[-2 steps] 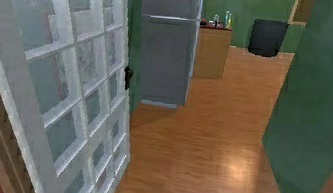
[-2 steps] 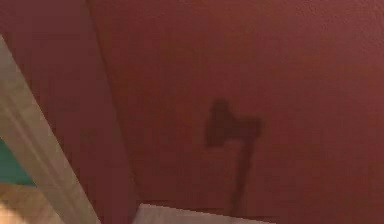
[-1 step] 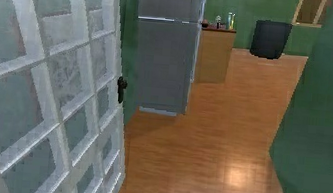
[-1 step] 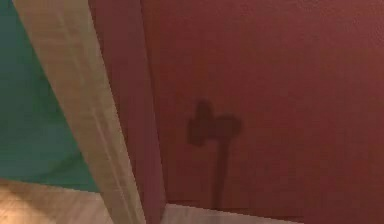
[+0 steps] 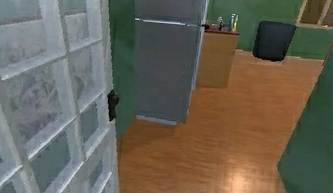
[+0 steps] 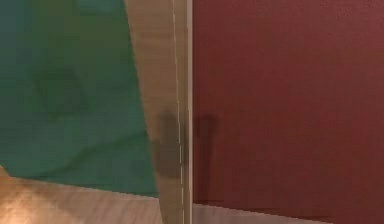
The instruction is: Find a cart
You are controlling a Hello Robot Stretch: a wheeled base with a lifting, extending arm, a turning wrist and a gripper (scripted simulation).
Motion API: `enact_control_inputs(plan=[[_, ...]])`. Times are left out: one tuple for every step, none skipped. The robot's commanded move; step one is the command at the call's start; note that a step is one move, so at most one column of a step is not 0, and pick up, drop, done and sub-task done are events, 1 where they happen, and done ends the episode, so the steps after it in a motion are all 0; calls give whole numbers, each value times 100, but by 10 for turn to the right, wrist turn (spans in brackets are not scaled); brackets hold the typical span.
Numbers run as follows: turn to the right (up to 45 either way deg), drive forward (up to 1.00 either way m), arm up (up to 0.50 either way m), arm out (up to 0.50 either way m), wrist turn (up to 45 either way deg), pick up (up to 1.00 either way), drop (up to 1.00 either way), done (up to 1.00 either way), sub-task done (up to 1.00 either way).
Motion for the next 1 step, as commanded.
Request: enact_control_inputs(plan=[[210, 0, 0, 0, 0, 0, 0, 0, 0]])
